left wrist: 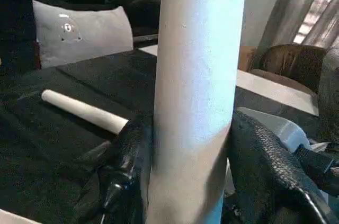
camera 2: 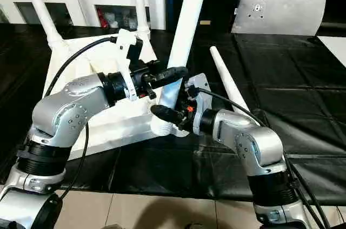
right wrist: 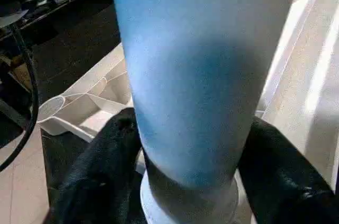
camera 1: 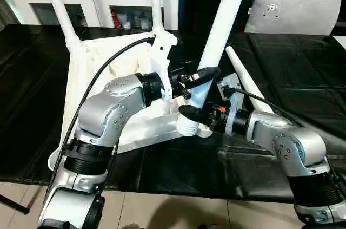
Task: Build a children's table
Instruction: Insert table leg to table base
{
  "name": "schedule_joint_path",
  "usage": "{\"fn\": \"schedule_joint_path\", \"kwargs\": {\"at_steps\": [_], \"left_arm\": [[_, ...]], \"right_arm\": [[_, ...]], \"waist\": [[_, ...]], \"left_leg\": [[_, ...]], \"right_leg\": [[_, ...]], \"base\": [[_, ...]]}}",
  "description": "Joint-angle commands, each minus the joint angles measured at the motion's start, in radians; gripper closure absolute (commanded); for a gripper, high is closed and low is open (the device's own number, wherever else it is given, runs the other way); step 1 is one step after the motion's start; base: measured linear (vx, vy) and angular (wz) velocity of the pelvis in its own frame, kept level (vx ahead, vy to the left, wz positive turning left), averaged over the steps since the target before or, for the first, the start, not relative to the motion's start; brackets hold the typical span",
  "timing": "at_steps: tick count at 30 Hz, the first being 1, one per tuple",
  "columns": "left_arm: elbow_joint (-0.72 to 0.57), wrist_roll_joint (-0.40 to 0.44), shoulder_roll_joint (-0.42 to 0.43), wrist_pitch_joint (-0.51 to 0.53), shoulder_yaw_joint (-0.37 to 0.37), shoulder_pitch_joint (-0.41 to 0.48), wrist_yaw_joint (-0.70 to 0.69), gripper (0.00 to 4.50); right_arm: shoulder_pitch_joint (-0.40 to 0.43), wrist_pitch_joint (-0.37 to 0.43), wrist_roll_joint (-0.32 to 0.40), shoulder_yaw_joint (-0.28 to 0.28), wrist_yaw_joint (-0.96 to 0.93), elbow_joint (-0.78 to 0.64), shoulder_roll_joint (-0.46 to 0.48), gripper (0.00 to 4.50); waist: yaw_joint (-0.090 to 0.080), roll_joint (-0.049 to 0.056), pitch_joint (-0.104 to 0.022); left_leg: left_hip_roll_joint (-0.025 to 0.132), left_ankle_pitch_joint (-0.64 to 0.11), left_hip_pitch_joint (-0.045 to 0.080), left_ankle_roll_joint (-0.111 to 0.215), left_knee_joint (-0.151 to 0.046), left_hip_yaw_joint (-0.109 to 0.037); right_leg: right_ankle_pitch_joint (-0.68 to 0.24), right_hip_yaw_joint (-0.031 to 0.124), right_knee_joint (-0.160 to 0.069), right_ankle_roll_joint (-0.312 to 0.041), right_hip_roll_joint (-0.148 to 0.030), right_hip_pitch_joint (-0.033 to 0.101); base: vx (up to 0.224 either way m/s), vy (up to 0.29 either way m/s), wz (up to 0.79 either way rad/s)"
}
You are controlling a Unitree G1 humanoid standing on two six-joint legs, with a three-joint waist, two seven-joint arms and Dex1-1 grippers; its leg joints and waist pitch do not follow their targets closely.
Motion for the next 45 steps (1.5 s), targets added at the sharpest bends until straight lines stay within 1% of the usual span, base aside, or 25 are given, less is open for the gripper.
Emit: {"fn": "schedule_joint_path", "kwargs": {"at_steps": [1,7,8,11,12,13,14,18,20,24,25,27,28,30,32,33,35,37,38,40,41,42,43,44,45], "left_arm": [[-0.026,-0.004,0.004,0.003,-0.002,-0.025,-0.013,2.69],[-0.025,-0.006,0.007,0.007,-0.006,-0.027,-0.022,2.69],[-0.025,-0.005,0.006,0.007,-0.007,-0.027,-0.022,2.69],[-0.024,-0.002,0.005,0.005,-0.009,-0.028,-0.024,2.69],[-0.024,0.000,0.004,0.004,-0.010,-0.028,-0.025,2.69],[-0.024,0.000,0.004,0.004,-0.009,-0.028,-0.025,2.69],[-0.026,0.001,0.004,0.004,-0.009,-0.027,-0.026,2.69],[-0.028,0.000,0.002,0.005,-0.010,-0.026,-0.025,2.69],[-0.031,0.000,0.001,0.007,-0.010,-0.025,-0.024,2.69],[-0.046,-0.006,0.002,0.012,-0.014,-0.022,-0.030,2.69],[-0.051,-0.020,-0.006,0.026,-0.008,-0.022,-0.025,2.69],[-0.057,-0.049,-0.019,0.051,0.006,-0.023,-0.021,2.69],[-0.063,-0.067,-0.025,0.066,0.013,-0.024,-0.024,2.69],[-0.082,-0.105,-0.041,0.078,0.031,-0.022,-0.028,1.99],[-0.088,-0.116,-0.046,0.081,0.036,-0.021,-0.032,1.99],[-0.105,-0.149,-0.054,0.090,0.046,-0.018,-0.047,1.99],[-0.126,-0.200,-0.071,0.108,0.066,-0.013,-0.054,1.99],[-0.138,-0.223,-0.080,0.122,0.078,-0.010,-0.057,1.99],[-0.139,-0.247,-0.094,0.137,0.095,-0.010,-0.051,1.99],[-0.137,-0.316,-0.138,0.155,0.149,-0.008,-0.039,1.99],[-0.139,-0.317,-0.138,0.151,0.147,-0.005,-0.049,1.99],[-0.147,-0.291,-0.121,0.137,0.116,0.003,-0.080,1.99],[-0.149,-0.283,-0.116,0.133,0.107,0.005,-0.089,1.99],[-0.157,-0.240,-0.089,0.115,0.057,0.014,-0.127,1.99],[-0.154,-0.230,-0.086,0.113,0.048,0.014,-0.127,1.99]], "right_arm": [[-0.020,0.002,-0.013,-0.001,-0.010,0.012,0.004,1.40],[-0.024,0.001,-0.013,-0.004,-0.009,0.022,0.005,1.39],[-0.025,0.000,-0.013,-0.004,-0.007,0.024,0.005,1.66],[-0.024,-0.007,-0.020,-0.002,-0.007,0.030,0.003,1.78],[-0.024,-0.008,-0.021,-0.002,-0.007,0.031,0.003,1.91],[-0.025,-0.011,-0.022,-0.002,-0.006,0.032,0.003,1.91],[-0.025,-0.014,-0.023,-0.001,-0.005,0.032,0.004,2.13],[-0.023,-0.020,-0.028,-0.001,-0.001,0.033,0.005,2.24],[-0.022,-0.023,-0.029,-0.001,0.000,0.032,0.005,2.47],[-0.020,-0.029,-0.028,0.004,0.004,0.027,0.007,2.54],[-0.020,-0.030,-0.029,0.004,0.005,0.027,0.008,2.54],[-0.020,-0.033,-0.032,0.005,0.006,0.029,0.009,2.54],[-0.020,-0.036,-0.035,0.006,0.007,0.032,0.010,2.55],[-0.019,-0.045,-0.040,0.008,0.008,0.040,0.015,2.55],[-0.019,-0.047,-0.040,0.009,0.007,0.043,0.017,2.55],[-0.017,-0.047,-0.039,0.008,0.004,0.044,0.022,2.55],[-0.013,-0.055,-0.037,0.003,-0.003,0.045,0.032,2.55],[-0.011,-0.064,-0.037,-0.002,-0.003,0.046,0.038,2.55],[-0.009,-0.055,-0.037,-0.011,-0.018,0.046,0.044,2.56],[-0.003,-0.063,-0.043,-0.030,-0.050,0.046,0.060,2.56],[0.000,-0.085,-0.054,-0.032,-0.059,0.046,0.063,2.56],[0.003,-0.084,-0.052,-0.043,-0.077,0.044,0.073,2.56],[0.003,-0.082,-0.051,-0.045,-0.081,0.044,0.075,2.56],[0.004,-0.074,-0.049,-0.046,-0.082,0.043,0.073,2.56],[0.004,-0.074,-0.050,-0.045,-0.081,0.043,0.072,2.56]], "waist": [[0.001,-0.015,-0.088],[0.000,-0.015,-0.089],[0.001,-0.015,-0.089],[0.001,-0.013,-0.088],[0.000,-0.014,-0.089],[0.000,-0.014,-0.088],[0.000,-0.014,-0.089],[-0.001,-0.014,-0.088],[0.000,-0.013,-0.089],[0.000,-0.014,-0.088],[0.000,-0.014,-0.088],[0.000,-0.017,-0.088],[0.002,-0.016,-0.088],[0.002,-0.017,-0.088],[0.002,-0.016,-0.088],[0.003,-0.011,-0.088],[0.002,-0.014,-0.088],[0.002,-0.014,-0.087],[0.002,-0.007,-0.087],[0.000,-0.009,-0.088],[0.001,-0.002,-0.088],[0.000,-0.004,-0.088],[0.000,-0.004,-0.088],[0.000,-0.005,-0.088],[0.002,-0.003,-0.089]], "left_leg": [[0.009,-0.076,-0.004,0.025,-0.058,0.013],[0.009,-0.077,-0.004,0.024,-0.058,0.013],[0.009,-0.073,-0.005,0.025,-0.058,0.013],[0.009,-0.075,-0.004,0.025,-0.058,0.013],[0.009,-0.075,-0.004,0.025,-0.058,0.013],[0.010,-0.077,-0.004,0.025,-0.058,0.013],[0.009,-0.076,-0.004,0.025,-0.058,0.013],[0.009,-0.080,-0.004,0.026,-0.058,0.013],[0.009,-0.077,-0.003,0.025,-0.058,0.013],[0.009,-0.081,-0.004,0.025,-0.058,0.013],[0.009,-0.082,-0.004,0.025,-0.058,0.013],[0.010,-0.078,-0.005,0.025,-0.058,0.014],[0.009,-0.077,-0.005,0.026,-0.058,0.013],[0.008,-0.077,-0.005,0.027,-0.057,0.014],[0.009,-0.075,-0.005,0.029,-0.057,0.013],[0.009,-0.075,-0.005,0.028,-0.057,0.012],[0.009,-0.075,-0.005,0.028,-0.058,0.012],[0.009,-0.082,-0.004,0.029,-0.057,0.013],[0.009,-0.084,-0.003,0.028,-0.057,0.013],[0.007,-0.085,-0.004,0.028,-0.056,0.014],[0.007,-0.087,-0.004,0.027,-0.056,0.012],[0.007,-0.092,-0.003,0.027,-0.057,0.012],[0.008,-0.100,-0.001,0.029,-0.059,0.011],[0.008,-0.102,-0.001,0.029,-0.060,0.010],[0.011,-0.102,0.002,0.028,-0.061,0.010]], "right_leg": [[-0.336,0.035,-0.072,-0.119,-0.054,0.069],[-0.327,0.035,-0.071,-0.122,-0.053,0.070],[-0.321,0.036,-0.070,-0.123,-0.053,0.071],[-0.323,0.035,-0.070,-0.127,-0.053,0.069],[-0.319,0.035,-0.070,-0.128,-0.054,0.070],[-0.320,0.035,-0.071,-0.128,-0.054,0.070],[-0.318,0.036,-0.070,-0.128,-0.054,0.070],[-0.325,0.035,-0.071,-0.126,-0.053,0.070],[-0.318,0.036,-0.070,-0.129,-0.053,0.070],[-0.329,0.035,-0.071,-0.126,-0.053,0.070],[-0.331,0.035,-0.072,-0.126,-0.054,0.070],[-0.324,0.035,-0.069,-0.131,-0.054,0.071],[-0.325,0.035,-0.070,-0.131,-0.055,0.071],[-0.327,0.035,-0.070,-0.132,-0.054,0.071],[-0.330,0.034,-0.071,-0.129,-0.054,0.070],[-0.328,0.034,-0.069,-0.131,-0.054,0.070],[-0.317,0.034,-0.069,-0.135,-0.054,0.070],[-0.323,0.034,-0.070,-0.136,-0.053,0.069],[-0.326,0.034,-0.070,-0.137,-0.054,0.069],[-0.318,0.033,-0.072,-0.140,-0.052,0.070],[-0.317,0.033,-0.074,-0.142,-0.052,0.069],[-0.322,0.032,-0.075,-0.139,-0.051,0.068],[-0.332,0.032,-0.075,-0.133,-0.051,0.067],[-0.333,0.032,-0.075,-0.130,-0.051,0.068],[-0.339,0.033,-0.075,-0.133,-0.054,0.065]], "base": [[0.000,0.000,0.00],[0.000,0.000,0.00],[0.000,0.000,0.00],[0.000,0.000,0.00],[0.000,0.000,0.00],[0.000,0.000,0.00],[0.000,0.000,0.00],[0.000,0.000,0.00],[0.000,0.000,0.00],[0.000,0.000,0.00],[0.000,0.000,0.00],[0.000,0.000,0.00],[0.000,0.000,0.00],[0.000,0.000,0.00],[0.000,0.000,0.00],[0.000,0.000,0.00],[0.000,0.000,0.00],[0.000,0.000,0.00],[0.000,0.000,0.00],[0.000,0.000,0.00],[0.000,0.000,0.00],[0.000,0.000,0.00],[0.000,0.000,0.00],[0.000,0.000,0.00],[0.000,0.000,0.00]]}}
